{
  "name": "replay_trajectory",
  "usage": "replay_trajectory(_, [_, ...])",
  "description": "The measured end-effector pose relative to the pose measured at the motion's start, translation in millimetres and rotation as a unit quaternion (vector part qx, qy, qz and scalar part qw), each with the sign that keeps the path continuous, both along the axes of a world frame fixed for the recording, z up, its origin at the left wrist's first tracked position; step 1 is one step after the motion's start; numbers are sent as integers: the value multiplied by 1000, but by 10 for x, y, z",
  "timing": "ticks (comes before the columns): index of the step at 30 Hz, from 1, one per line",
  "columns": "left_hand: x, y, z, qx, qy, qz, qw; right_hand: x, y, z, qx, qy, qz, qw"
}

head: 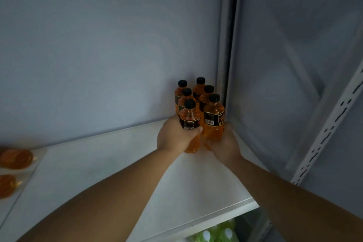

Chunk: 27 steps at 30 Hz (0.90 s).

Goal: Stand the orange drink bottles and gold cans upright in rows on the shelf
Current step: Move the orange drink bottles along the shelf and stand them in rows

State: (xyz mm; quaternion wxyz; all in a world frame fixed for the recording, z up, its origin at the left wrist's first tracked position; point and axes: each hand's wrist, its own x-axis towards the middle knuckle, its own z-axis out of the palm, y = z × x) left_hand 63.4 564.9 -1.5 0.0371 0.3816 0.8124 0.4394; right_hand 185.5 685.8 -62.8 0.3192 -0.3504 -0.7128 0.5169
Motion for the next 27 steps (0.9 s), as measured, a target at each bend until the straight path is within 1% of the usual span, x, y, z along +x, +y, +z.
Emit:
replay_trajectory(6, [-56, 89, -54, 8, -2, -10, 1000, -50, 44, -71, 8, 17, -1, 1000])
replay_trajectory(9, [-79, 125, -66, -8, 15, -12, 1000, -53, 58, -14, 29, 0, 20, 999])
replay_trajectory(16, [-69, 130, -98, -21, 34, 0, 999, -13, 64, 45, 49, -13, 24, 998])
replay_trajectory(24, [-22, 106, -108, -24, 42, -5, 999, 11, 103, 9, 53, -34, 25, 998])
replay_trajectory(27, [-15, 112, -101, -28, 31, -6, 999, 21, 101, 3, 52, -40, 18, 998])
